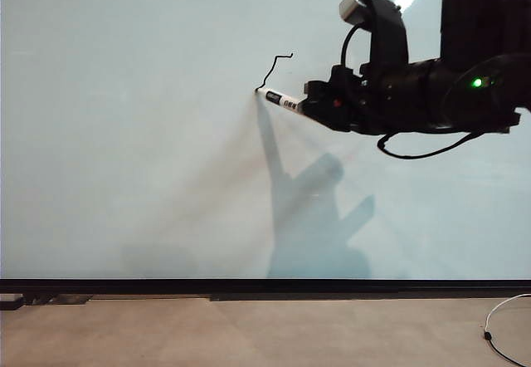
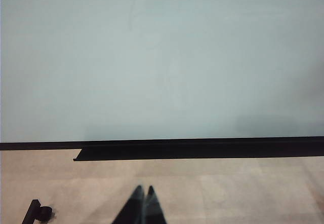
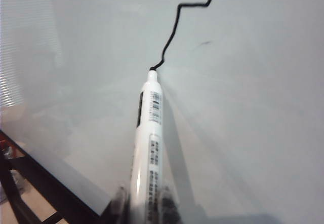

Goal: Pick up the pen on the shelf to the right of the whiteboard and draw a triangle.

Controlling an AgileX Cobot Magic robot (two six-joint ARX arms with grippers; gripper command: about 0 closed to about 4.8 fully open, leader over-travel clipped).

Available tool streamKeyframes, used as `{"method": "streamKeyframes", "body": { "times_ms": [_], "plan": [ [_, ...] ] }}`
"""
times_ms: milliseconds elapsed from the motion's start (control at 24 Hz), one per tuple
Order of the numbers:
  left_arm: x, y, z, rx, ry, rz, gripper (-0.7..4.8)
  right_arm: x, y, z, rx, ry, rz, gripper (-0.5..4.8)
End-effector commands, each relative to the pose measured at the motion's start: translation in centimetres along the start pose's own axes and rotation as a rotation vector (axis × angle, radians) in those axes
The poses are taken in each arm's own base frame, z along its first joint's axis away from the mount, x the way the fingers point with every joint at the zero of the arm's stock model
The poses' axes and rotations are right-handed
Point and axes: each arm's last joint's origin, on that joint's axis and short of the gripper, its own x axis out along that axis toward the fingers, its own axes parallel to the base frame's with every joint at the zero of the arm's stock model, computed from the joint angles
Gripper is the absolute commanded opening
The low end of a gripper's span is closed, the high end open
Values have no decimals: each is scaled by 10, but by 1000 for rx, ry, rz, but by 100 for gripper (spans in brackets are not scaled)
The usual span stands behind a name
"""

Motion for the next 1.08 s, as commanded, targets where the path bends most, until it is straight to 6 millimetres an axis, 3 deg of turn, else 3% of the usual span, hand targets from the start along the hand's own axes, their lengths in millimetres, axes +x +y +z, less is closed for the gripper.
{"method": "streamKeyframes", "body": {
  "times_ms": [42, 583, 1084],
  "plan": [
    [0, 0, 2, 1, -12, 0, -5, 5, 1, -1, 15, -4, -12, -5],
    [0, 0, 2, 1, -11, 0, -5, 30, 12, -24, 60, 91, 32, -5],
    [0, 0, 2, 1, -12, 0, -5, 35, 22, -33, 78, 150, 57, -4]
  ]
}}
